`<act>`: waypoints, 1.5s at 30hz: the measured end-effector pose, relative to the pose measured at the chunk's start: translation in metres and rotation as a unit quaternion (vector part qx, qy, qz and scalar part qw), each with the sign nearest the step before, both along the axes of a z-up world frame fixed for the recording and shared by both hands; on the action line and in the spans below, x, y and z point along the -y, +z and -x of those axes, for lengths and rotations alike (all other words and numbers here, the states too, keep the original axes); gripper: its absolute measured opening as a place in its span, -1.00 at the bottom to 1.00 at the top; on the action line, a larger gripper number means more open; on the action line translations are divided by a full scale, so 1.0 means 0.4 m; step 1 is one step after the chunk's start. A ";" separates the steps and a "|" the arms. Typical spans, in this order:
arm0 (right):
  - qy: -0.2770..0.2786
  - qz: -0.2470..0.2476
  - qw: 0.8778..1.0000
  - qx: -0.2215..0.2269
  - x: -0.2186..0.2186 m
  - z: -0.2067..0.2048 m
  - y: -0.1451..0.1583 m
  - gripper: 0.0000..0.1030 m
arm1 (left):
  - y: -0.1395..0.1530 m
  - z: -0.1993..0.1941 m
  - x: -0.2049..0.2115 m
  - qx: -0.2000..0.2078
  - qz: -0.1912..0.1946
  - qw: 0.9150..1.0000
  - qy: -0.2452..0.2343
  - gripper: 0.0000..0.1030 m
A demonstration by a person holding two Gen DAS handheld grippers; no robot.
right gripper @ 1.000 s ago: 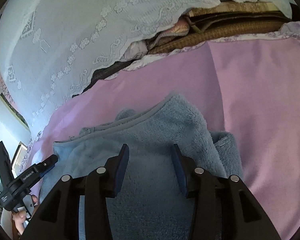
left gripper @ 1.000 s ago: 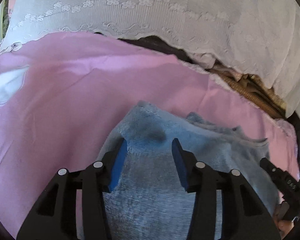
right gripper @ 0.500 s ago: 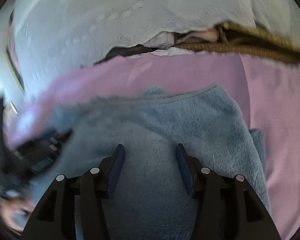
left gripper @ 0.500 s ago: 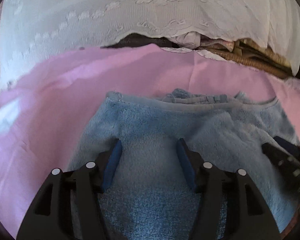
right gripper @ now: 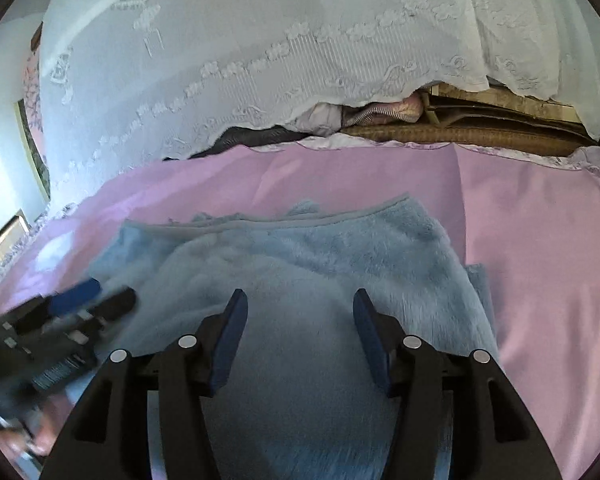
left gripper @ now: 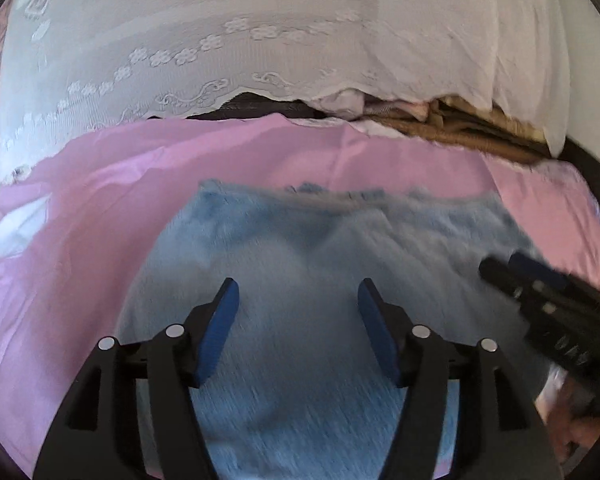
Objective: Fold small clothes
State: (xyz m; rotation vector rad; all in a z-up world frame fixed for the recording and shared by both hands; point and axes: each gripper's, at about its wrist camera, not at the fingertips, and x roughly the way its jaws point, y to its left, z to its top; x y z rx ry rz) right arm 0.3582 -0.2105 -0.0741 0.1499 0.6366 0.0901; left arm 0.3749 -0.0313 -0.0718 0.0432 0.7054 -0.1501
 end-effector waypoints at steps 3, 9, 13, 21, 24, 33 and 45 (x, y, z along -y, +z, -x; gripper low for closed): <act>0.001 0.004 1.000 0.000 -0.013 0.038 0.006 0.08 | -0.003 0.033 -0.004 0.001 -0.003 1.000 0.004 0.18; 0.004 0.044 0.999 -0.025 -0.041 0.096 -0.021 0.12 | -0.036 0.067 -0.023 -0.020 -0.013 1.000 0.008 0.23; 0.002 0.061 0.997 -0.046 -0.047 0.093 -0.040 0.14 | -0.050 0.062 -0.016 -0.025 -0.025 0.999 0.003 0.25; -0.007 0.043 0.999 -0.027 -0.032 0.134 -0.026 0.14 | -0.007 0.123 -0.047 0.003 0.025 1.000 0.008 0.25; -0.001 0.038 0.999 -0.013 -0.042 0.163 -0.011 0.14 | 0.007 0.147 -0.022 0.017 0.028 0.999 -0.017 0.25; 0.012 0.076 0.995 -0.061 -0.080 0.141 -0.047 0.31 | -0.047 0.104 0.015 -0.036 0.004 0.999 -0.040 0.34; 0.015 0.060 0.997 -0.048 -0.070 0.150 -0.037 0.34 | -0.037 0.122 0.021 -0.017 -0.005 0.999 -0.035 0.35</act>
